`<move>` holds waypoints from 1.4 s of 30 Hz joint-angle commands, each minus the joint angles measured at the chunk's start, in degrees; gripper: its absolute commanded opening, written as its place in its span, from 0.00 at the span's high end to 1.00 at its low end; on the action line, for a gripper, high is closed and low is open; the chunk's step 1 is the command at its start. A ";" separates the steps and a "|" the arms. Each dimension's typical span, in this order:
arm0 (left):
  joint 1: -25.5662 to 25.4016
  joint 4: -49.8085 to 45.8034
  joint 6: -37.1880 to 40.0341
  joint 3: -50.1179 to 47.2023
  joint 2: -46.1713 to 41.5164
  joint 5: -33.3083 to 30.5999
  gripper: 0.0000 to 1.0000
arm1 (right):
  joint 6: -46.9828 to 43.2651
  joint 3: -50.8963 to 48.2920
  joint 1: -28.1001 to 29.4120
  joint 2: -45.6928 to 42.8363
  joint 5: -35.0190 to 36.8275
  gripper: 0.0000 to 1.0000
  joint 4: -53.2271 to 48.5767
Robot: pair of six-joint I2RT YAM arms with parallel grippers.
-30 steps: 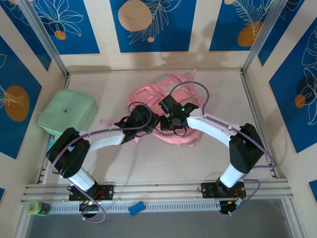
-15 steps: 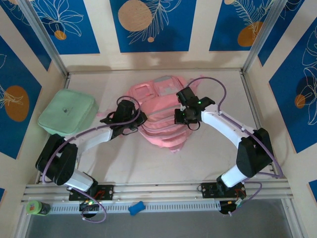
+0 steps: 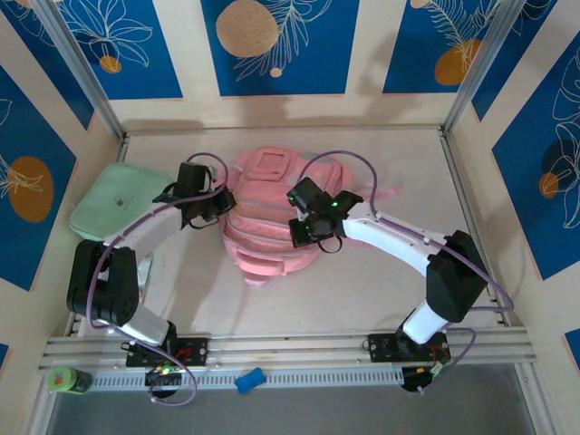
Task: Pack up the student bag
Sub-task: Zip the student bag at the center of the table, then reset both arms
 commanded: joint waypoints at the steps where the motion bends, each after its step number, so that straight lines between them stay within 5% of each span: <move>1: 2.31 -1.41 7.67 4.67 1.65 -4.11 1.00 | 1.86 0.66 -1.75 0.64 3.39 1.00 -7.22; 9: 2.33 -3.35 17.36 7.49 4.11 -6.98 1.00 | -7.49 -0.45 -7.43 -1.08 -0.18 1.00 -5.89; 19: 2.31 -4.94 20.37 8.84 4.93 -6.09 1.00 | -7.68 4.59 -9.73 2.42 1.54 1.00 -7.56; 23: 2.36 -5.13 19.37 8.01 2.54 -3.82 1.00 | -7.53 4.57 -10.37 0.77 1.27 0.80 -7.74; 26: 2.38 -7.45 19.28 8.21 0.23 -1.92 0.71 | -7.39 4.81 -12.10 -1.11 -0.68 0.66 -8.64; 31: 2.36 -6.84 15.88 3.70 -7.33 0.47 0.52 | -5.38 0.16 -16.46 -8.42 -3.27 0.53 -3.42; 37: 2.88 -10.87 16.07 -4.80 -18.62 -19.51 0.20 | 2.85 -13.65 -28.01 -17.19 2.71 0.33 8.39; 40: 3.43 -11.32 17.19 -8.83 -21.72 -32.35 0.01 | 3.80 -19.95 -33.20 -19.83 11.13 0.30 14.24; 42: 4.01 -8.47 18.39 -12.14 -22.37 -39.77 0.01 | 1.45 -24.38 -36.03 -20.61 13.18 0.30 21.67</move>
